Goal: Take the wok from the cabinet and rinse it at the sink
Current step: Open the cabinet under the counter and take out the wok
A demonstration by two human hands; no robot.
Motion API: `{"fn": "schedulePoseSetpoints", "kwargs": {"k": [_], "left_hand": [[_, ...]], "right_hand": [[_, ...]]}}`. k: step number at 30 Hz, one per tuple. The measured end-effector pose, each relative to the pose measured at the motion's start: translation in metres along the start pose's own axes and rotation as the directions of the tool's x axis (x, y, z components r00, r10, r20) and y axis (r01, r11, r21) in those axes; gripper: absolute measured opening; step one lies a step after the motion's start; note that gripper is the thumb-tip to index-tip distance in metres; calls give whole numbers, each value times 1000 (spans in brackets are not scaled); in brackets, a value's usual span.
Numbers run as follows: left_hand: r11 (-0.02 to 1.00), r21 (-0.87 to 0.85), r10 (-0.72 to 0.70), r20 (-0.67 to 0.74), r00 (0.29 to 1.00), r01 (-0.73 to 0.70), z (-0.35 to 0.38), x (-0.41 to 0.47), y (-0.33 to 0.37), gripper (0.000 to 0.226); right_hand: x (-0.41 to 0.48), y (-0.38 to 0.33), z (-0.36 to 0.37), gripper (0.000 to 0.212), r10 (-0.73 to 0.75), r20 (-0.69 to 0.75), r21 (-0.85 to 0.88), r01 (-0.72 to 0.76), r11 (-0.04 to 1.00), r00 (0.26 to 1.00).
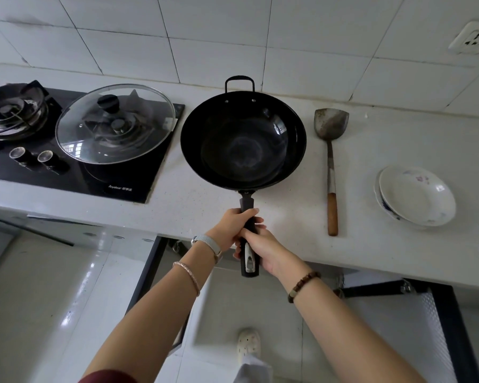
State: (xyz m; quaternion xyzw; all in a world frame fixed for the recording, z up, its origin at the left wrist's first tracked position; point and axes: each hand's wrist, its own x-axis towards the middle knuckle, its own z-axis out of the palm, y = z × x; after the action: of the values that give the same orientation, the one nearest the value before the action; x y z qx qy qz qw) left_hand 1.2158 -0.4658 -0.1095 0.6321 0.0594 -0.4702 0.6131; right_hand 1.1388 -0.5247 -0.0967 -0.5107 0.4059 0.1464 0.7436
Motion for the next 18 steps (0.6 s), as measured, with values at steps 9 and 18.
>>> {"fn": "schedulePoseSetpoints", "kwargs": {"k": [9,18], "left_hand": [[995,-2,101,-192,976,-104,-4,-40,-35,17],[955,-131,188,-424,886,-266,-30,-124,-129,17]], "right_hand": [[-32,40,-16,34,-167,-55,-134,159,978,984],[-98,111,-38,29,-322,-56,-262,298,918,945]]}}
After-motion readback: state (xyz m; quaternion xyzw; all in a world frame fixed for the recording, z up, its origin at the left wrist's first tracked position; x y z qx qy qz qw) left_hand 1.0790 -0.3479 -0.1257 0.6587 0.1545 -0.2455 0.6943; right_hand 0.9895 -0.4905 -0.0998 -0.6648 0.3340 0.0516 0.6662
